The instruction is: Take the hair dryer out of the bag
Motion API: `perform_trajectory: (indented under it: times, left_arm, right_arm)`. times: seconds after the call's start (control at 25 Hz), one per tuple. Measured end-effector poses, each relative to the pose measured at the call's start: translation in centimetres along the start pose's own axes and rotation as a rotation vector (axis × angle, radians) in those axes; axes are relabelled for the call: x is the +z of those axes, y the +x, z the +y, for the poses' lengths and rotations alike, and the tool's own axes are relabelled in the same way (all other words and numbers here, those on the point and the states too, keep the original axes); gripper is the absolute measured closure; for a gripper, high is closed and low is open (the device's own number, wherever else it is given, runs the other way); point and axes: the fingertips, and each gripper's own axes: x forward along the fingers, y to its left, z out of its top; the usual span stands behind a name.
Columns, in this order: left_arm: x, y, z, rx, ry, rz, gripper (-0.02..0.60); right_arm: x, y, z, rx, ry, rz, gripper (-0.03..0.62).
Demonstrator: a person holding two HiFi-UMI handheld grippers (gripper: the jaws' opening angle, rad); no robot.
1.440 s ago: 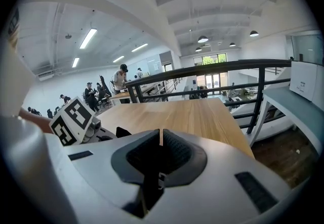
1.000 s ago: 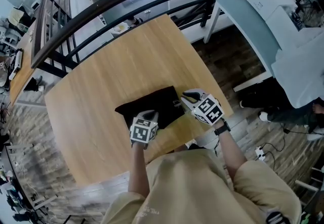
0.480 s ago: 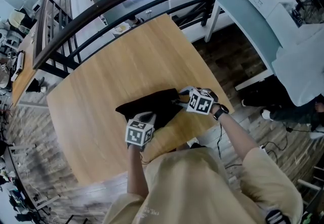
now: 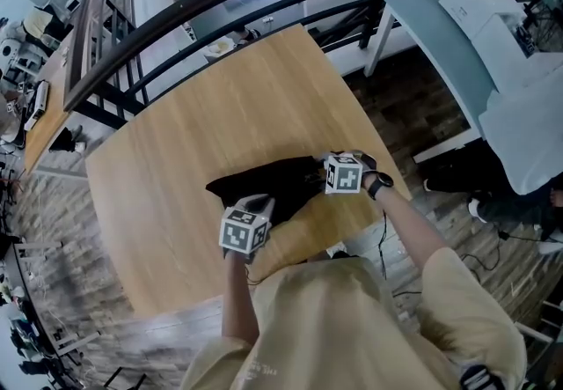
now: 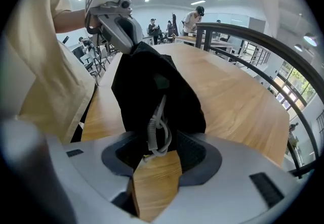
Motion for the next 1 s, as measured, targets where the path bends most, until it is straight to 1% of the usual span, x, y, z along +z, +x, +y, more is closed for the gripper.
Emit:
perform_trajectory:
  times: [0.24, 0.36, 0.64, 0.8, 1.0]
  left_arm:
    - [0.0, 0.4, 0.0, -0.001, -0.006, 0.004, 0.557]
    - [-0.1, 0.6, 0.1, 0.002, -0.016, 0.004, 0.557]
    - [-0.5, 0.9, 0.5, 0.007, -0.043, 0.006, 0.557]
    - [-0.6, 1.2, 0.4, 0.015, -0.052, 0.005, 0.558]
    - [-0.8, 1.0, 1.0, 0.031, -0.082, -0.006, 0.557]
  right_arm:
    - [0.1, 0.9, 0.5, 0.063, -0.026, 0.011, 0.431]
    - [0.4, 1.5, 0.9, 0.097, -0.037, 0.011, 0.459]
    - [-0.7, 3.2, 1.2, 0.158, 0.045, 0.055, 0.451]
    - [-0.6, 4.0, 2.4, 0.215, 0.075, 0.062, 0.434]
    - [-0.4, 4.3, 2.6, 0.187, 0.078, 0.023, 0.446]
